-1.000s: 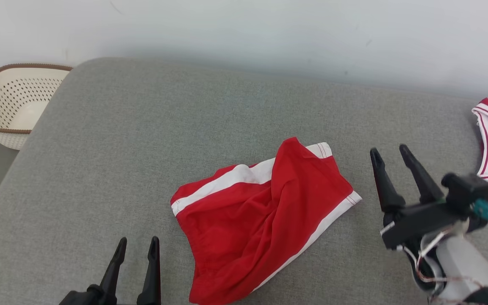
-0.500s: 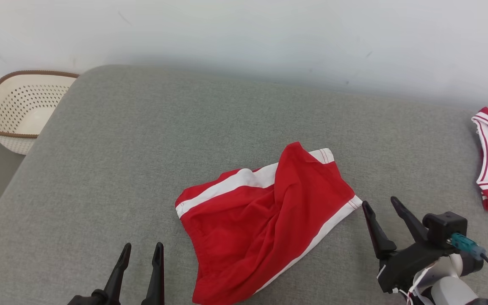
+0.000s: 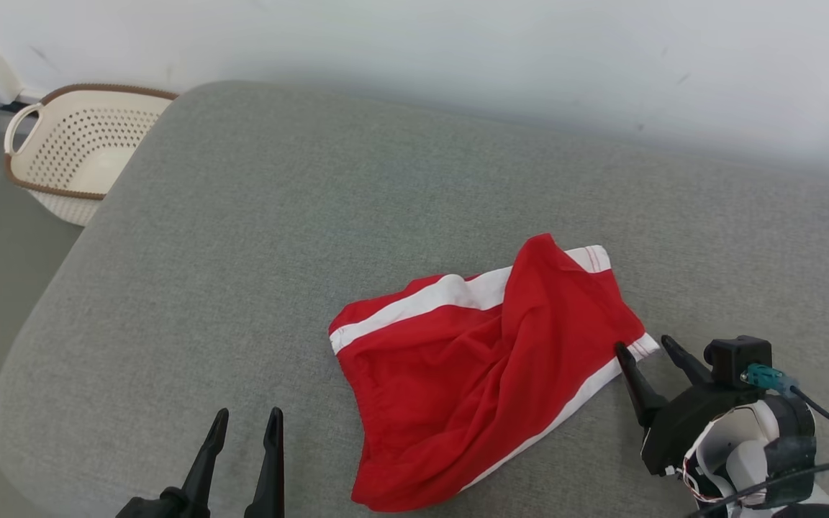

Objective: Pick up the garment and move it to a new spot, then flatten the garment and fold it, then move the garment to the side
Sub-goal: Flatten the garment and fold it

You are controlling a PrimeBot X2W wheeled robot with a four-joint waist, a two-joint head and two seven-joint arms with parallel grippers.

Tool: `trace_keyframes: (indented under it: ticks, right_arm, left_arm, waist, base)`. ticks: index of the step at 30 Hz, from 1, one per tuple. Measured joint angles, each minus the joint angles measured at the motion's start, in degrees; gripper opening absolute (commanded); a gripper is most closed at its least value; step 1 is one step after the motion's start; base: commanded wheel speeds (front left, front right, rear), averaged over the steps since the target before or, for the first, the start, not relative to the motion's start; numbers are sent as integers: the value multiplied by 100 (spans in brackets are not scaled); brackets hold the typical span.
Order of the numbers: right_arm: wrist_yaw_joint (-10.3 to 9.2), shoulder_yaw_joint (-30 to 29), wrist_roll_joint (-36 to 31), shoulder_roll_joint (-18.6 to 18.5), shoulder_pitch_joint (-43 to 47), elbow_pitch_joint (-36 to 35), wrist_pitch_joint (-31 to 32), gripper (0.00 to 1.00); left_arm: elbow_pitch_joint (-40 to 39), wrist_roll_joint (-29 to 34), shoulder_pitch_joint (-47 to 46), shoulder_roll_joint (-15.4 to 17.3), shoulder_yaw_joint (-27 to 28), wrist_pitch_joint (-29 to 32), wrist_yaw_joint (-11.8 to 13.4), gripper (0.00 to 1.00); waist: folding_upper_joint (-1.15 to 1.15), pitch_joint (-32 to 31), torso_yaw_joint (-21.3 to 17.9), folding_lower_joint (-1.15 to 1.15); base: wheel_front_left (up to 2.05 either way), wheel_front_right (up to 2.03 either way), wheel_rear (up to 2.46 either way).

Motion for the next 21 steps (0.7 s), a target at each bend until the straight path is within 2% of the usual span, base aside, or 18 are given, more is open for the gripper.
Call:
trace_keyframes:
  ticks: [1,2,3,11,16,21]
  right_arm:
    - [0,30,38,1,-59,94,-3,81]
    - [0,79,78,-2,-109,175,-4,20]
    - [0,133,100,0,-148,238,-29,0]
    - [0,375,419,-10,-296,323,-324,0]
    - [0,380,690,-78,-6,-266,-370,0]
    - [0,176,933,-232,524,-1138,-63,0]
  left_arm:
    - [0,-3,-5,-1,-1,0,2,100]
    - [0,-11,-8,-1,3,0,3,100]
    - [1,-15,-12,0,3,0,3,100]
    - [4,-49,-34,0,40,0,56,100]
    - [16,-55,19,0,68,0,63,100]
    - [16,-57,30,-1,67,0,63,100]
  waist:
    - [0,22,28,0]
    - [0,45,52,0]
    - [0,67,74,0]
    - [0,122,103,0]
    - [0,50,-55,0]
    - [0,5,-288,0]
  base:
    - [0,0,0]
    - [0,0,0]
    - [0,0,0]
    - [0,0,0]
    - [0,0,0]
    - [0,0,0]
